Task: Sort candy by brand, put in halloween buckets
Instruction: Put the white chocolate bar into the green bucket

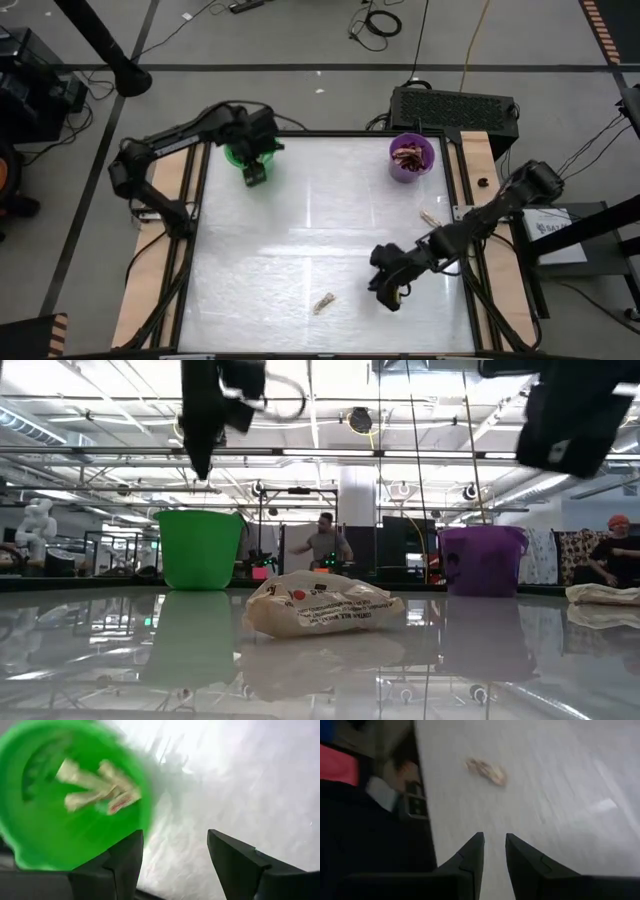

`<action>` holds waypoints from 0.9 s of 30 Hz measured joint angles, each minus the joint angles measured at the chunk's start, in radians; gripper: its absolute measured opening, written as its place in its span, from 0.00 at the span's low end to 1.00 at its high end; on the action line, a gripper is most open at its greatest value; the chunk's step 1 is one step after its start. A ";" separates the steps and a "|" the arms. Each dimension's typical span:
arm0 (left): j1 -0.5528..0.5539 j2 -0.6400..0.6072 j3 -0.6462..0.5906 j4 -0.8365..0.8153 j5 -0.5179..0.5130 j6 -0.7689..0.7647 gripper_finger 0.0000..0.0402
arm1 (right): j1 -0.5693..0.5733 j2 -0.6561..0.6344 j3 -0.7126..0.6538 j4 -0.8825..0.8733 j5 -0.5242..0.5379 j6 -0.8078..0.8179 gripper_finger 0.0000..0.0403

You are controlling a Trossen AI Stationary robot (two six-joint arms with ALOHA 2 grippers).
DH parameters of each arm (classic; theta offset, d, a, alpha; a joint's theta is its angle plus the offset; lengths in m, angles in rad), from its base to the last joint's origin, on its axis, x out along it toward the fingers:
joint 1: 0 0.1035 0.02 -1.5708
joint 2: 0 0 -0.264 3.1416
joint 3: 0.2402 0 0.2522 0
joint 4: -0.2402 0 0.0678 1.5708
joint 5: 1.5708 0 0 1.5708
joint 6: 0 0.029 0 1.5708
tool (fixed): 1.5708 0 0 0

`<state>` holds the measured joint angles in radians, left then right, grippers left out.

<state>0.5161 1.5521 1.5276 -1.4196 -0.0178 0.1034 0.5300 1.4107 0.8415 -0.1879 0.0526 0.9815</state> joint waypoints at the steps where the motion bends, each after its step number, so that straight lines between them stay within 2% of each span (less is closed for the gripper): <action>1: -0.027 -0.019 0.000 0.000 0.003 0.010 0.57 | 0.000 -0.001 0.038 -0.089 -0.001 0.017 0.18; 4: -0.108 -0.081 0.000 0.033 0.005 0.011 0.57 | -0.021 0.000 0.168 -0.412 0.075 0.007 0.16; 7: -0.191 -0.151 -0.029 0.141 0.029 0.027 0.57 | -0.042 0.004 0.260 -0.724 0.305 0.017 0.14; 9: -0.240 -0.210 -0.085 0.234 0.070 0.045 0.57 | -0.052 0.004 0.274 -0.868 0.483 0.064 0.12; 11: -0.279 -0.271 -0.171 0.329 0.096 0.057 0.57 | -0.075 0.004 0.256 -0.970 0.546 0.124 0.12; 14: -0.338 -0.353 -0.327 0.472 0.102 0.040 0.57 | -0.139 0.005 0.189 -1.059 0.449 0.189 0.15; 17: -0.386 -0.413 -0.486 0.612 0.105 0.031 0.57 | -0.197 0.004 0.116 -1.082 0.322 0.204 0.22; 22: -0.456 -0.442 -0.713 0.858 0.141 -0.001 0.57 | -0.294 0.001 0.064 -1.132 0.303 0.256 0.40; 27: -0.494 -0.426 -0.824 0.937 0.176 0.007 0.57 | -0.408 0.001 -0.005 -1.070 0.201 0.204 0.58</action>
<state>0.0220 1.1259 0.7033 -0.4824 0.1579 0.1104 0.1218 1.4117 0.8367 -1.2584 0.2539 1.1853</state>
